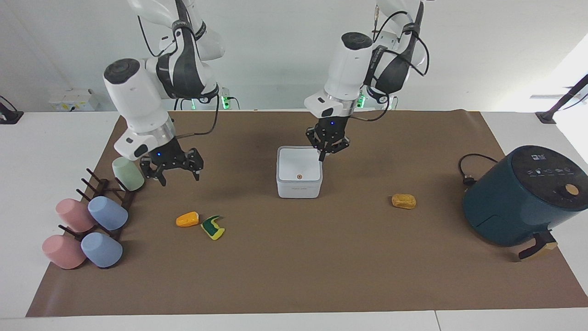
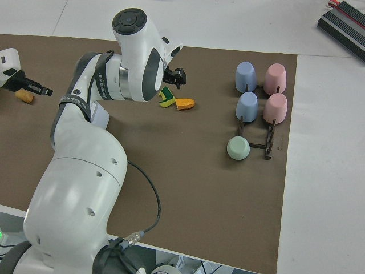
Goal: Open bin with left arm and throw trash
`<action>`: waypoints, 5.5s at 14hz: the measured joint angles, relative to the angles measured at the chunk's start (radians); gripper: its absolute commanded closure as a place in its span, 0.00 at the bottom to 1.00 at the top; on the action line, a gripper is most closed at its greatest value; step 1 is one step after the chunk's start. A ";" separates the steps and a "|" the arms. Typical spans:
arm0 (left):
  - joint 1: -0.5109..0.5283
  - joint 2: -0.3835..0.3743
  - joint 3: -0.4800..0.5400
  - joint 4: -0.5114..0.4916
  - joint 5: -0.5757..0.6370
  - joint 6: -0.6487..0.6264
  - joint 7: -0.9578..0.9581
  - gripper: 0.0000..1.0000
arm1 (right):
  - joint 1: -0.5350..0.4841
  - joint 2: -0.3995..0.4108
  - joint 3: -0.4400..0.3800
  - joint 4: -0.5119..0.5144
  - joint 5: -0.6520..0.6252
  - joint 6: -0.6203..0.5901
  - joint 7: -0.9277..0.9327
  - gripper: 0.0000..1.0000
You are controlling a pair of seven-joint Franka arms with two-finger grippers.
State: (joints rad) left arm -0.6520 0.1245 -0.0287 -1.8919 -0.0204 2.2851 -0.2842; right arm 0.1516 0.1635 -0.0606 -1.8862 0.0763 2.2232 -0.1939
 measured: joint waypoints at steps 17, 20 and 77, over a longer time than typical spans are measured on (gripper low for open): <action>-0.016 -0.006 0.023 0.033 0.001 -0.225 -0.028 0.67 | 0.065 0.257 0.012 -0.065 0.195 0.415 -0.310 0.97; 0.075 -0.085 0.030 0.029 0.001 -0.364 -0.027 0.24 | 0.065 0.257 0.012 -0.064 0.195 0.386 -0.310 1.00; 0.030 0.024 -0.001 0.023 -0.209 -0.076 -0.241 0.00 | -0.072 0.211 0.030 -0.010 0.184 0.150 0.546 0.00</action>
State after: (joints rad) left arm -0.6221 0.1487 -0.0295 -1.8684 -0.2292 2.2095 -0.5254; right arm 0.0791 0.3748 -0.0309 -1.8964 0.2598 2.3735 0.3520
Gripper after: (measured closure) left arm 0.260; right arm 0.000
